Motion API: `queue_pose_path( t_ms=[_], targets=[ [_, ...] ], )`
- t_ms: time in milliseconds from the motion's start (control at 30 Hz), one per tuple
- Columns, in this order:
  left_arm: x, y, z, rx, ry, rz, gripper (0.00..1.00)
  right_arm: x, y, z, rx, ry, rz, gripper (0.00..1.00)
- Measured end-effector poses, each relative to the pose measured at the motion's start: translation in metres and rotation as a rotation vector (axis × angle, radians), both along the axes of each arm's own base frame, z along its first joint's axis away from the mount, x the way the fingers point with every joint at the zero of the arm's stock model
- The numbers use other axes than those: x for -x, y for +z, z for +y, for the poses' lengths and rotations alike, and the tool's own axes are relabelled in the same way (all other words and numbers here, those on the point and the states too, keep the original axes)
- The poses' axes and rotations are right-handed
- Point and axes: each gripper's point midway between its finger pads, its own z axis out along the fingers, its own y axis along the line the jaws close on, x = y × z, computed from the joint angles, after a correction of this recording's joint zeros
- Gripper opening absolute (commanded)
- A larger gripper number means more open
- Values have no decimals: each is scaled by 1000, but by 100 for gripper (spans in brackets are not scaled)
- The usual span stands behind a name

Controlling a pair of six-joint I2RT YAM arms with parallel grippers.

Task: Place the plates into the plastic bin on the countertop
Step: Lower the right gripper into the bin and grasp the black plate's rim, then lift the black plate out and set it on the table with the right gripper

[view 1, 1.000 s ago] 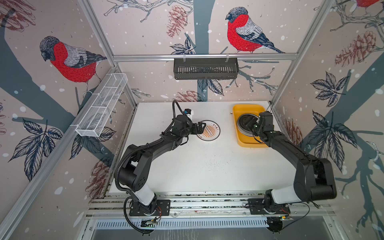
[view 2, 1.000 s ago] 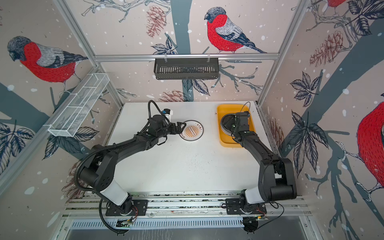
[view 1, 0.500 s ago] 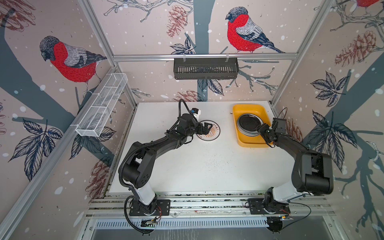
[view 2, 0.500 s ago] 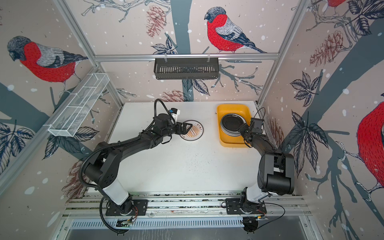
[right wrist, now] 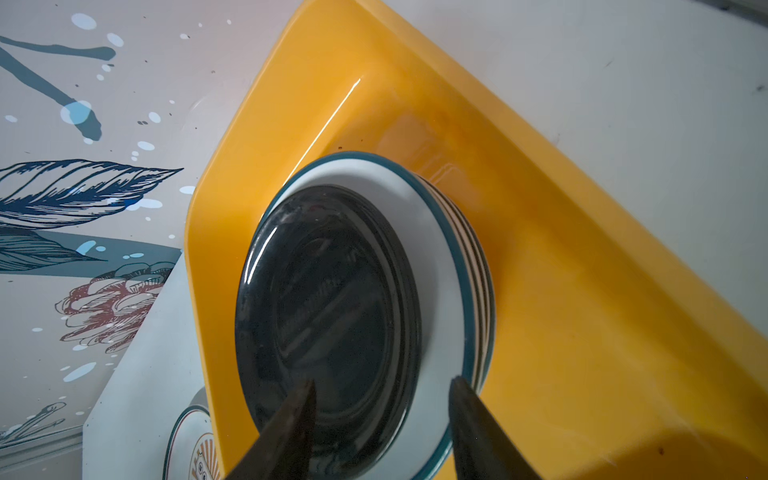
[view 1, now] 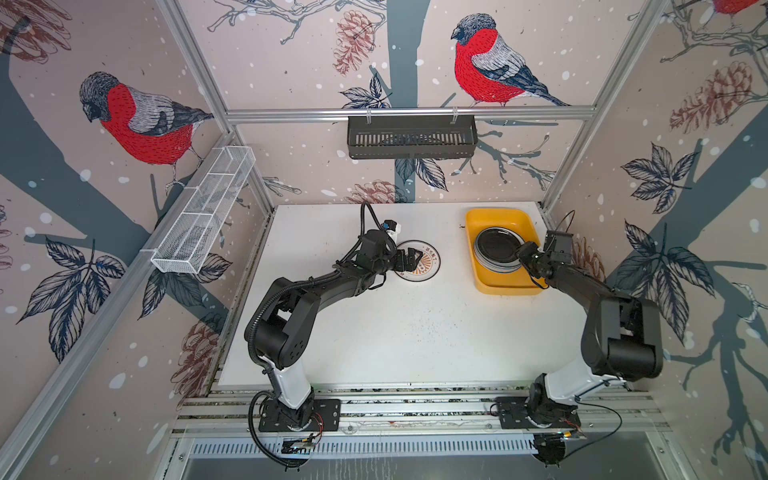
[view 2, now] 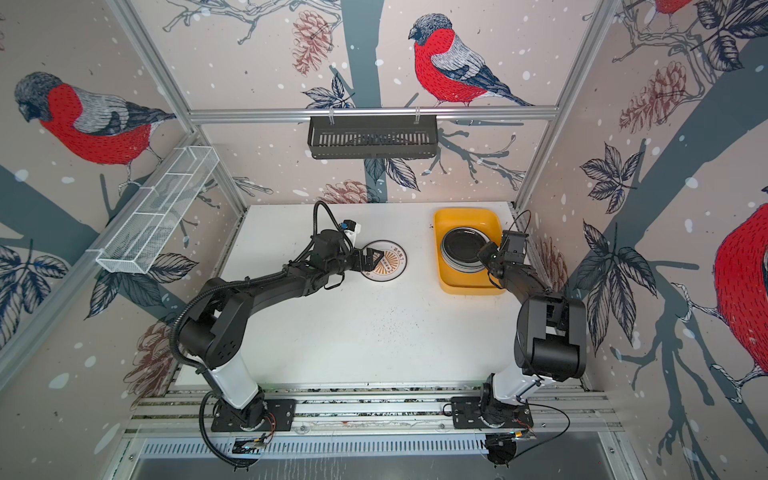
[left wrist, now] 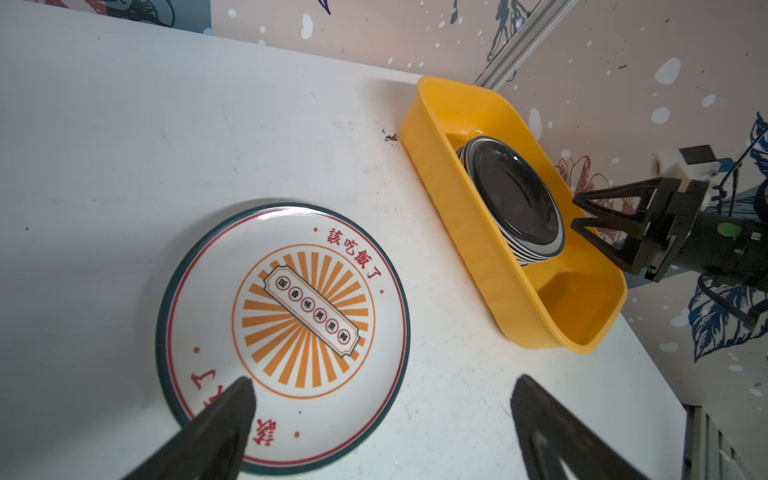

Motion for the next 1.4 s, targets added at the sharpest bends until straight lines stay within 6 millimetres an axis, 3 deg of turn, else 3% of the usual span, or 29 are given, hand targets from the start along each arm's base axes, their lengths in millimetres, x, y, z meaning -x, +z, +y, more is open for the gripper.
queue_pose_path(
  t_ms=[133, 367, 567, 733, 1000, 1100, 1200, 1333, 1400],
  targets=[
    [-8, -7, 13, -15, 42, 17, 96, -5, -7, 1, -7, 7, 11, 51],
    [-20, -15, 35, -31, 112, 46, 96, -15, -12, 4, -12, 19, 13, 41],
    [-26, -26, 47, -50, 147, 63, 96, -16, -20, 4, -20, 13, 31, 17],
    [-36, -42, 63, -74, 191, 121, 95, -16, -19, 2, -23, -6, 32, 5],
    [-46, -61, 78, -91, 214, 190, 93, -8, 31, 10, -6, 15, -68, 2],
    [-51, -67, 77, -86, 207, 206, 93, 5, 56, 24, -3, 56, -118, 2],
    [-53, -72, 77, -85, 197, 230, 93, 22, 76, 57, 0, 142, -157, 2],
    [-61, -75, 72, -82, 179, 259, 91, 64, 71, 125, -19, 345, -124, 2],
    [-66, -81, 70, -86, 172, 279, 90, 88, 63, 144, -30, 406, -97, 2]
  ],
)
